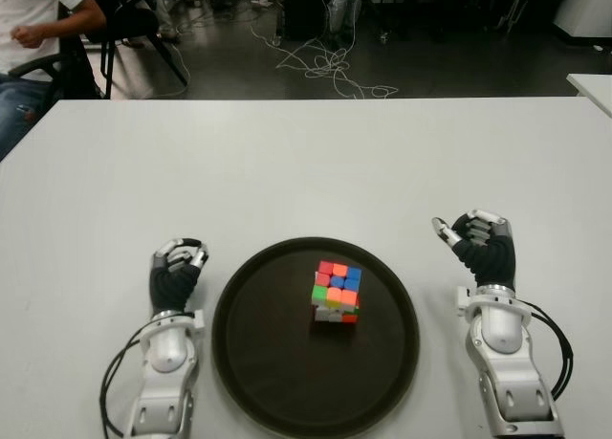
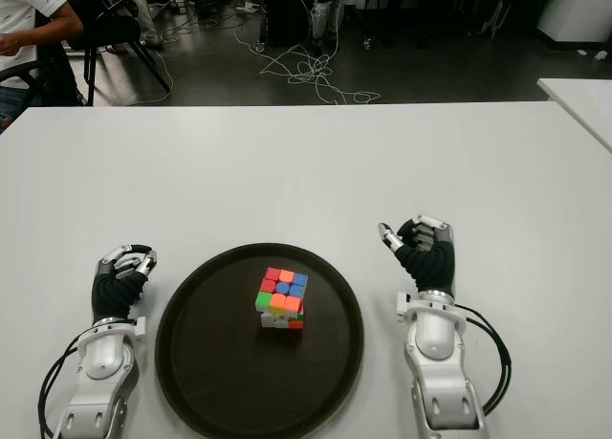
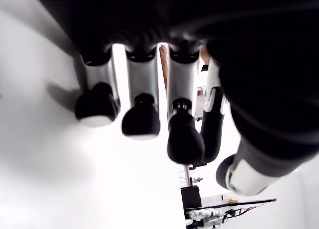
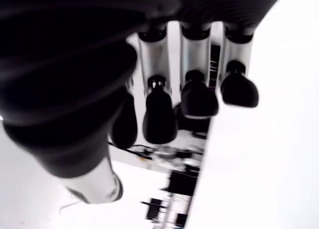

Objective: Pick up the Rubik's Cube and put it in the plate

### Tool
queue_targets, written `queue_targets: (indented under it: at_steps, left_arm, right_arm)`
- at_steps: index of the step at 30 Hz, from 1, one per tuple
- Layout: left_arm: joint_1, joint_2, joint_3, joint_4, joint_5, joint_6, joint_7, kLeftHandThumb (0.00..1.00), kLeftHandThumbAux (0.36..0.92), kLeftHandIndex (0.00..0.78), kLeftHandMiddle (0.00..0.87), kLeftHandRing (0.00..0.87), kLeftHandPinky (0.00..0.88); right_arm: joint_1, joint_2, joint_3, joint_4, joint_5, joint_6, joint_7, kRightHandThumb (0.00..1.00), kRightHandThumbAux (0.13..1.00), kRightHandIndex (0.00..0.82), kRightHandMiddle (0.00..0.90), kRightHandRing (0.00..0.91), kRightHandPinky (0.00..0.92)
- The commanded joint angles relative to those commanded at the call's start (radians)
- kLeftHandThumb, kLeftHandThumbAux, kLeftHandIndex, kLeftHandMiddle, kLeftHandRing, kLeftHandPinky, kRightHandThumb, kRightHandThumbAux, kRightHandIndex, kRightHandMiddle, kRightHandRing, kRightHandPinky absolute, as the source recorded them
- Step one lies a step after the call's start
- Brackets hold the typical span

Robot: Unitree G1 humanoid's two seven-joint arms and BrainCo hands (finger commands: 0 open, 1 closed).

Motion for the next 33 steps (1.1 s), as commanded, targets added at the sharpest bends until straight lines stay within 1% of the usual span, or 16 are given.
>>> queue_targets:
  at_steps: [4, 10, 15, 20, 26, 33]
  left_arm:
    - [-0.003, 0.0, -0.001, 0.003, 0.008, 0.011, 0.004, 0.711, 0.702, 0.445, 0.784, 0.807, 0.834]
    - [-0.007, -0.001, 0.005, 0.01, 0.002, 0.014, -0.002, 0.711, 0.702, 0.445, 0.782, 0.803, 0.828]
    - [-0.008, 0.002, 0.013, 0.02, -0.006, 0.002, -0.006, 0.711, 0.703, 0.445, 0.789, 0.809, 0.834]
    - [-0.015, 0.005, 0.025, 0.04, -0.018, -0.012, -0.009, 0.711, 0.702, 0.445, 0.789, 0.81, 0.836]
    - [-0.022, 0.006, 0.036, 0.057, -0.023, -0.027, -0.012, 0.711, 0.703, 0.445, 0.792, 0.812, 0.833]
    - [-0.029, 0.004, 0.044, 0.067, -0.035, -0.033, -0.023, 0.71, 0.703, 0.445, 0.789, 0.811, 0.831]
  right_arm:
    - [-0.001, -0.012, 0.007, -0.016, -0.013, 0.043, 0.004, 0.303, 0.83, 0.692, 0.825, 0.841, 0.836]
    - [-0.006, -0.026, 0.012, -0.025, -0.029, 0.073, 0.006, 0.337, 0.829, 0.689, 0.823, 0.836, 0.828]
    - [-0.01, -0.035, 0.025, -0.019, -0.049, 0.087, 0.002, 0.331, 0.834, 0.692, 0.826, 0.838, 0.828]
    - [-0.021, -0.032, 0.031, -0.012, -0.059, 0.106, -0.004, 0.343, 0.837, 0.704, 0.829, 0.838, 0.834]
    - [-0.028, -0.034, 0.037, -0.007, -0.075, 0.117, -0.006, 0.361, 0.842, 0.688, 0.826, 0.837, 0.829]
    - [-0.038, -0.051, 0.04, 0.018, -0.076, 0.114, 0.006, 0.361, 0.85, 0.685, 0.827, 0.837, 0.827]
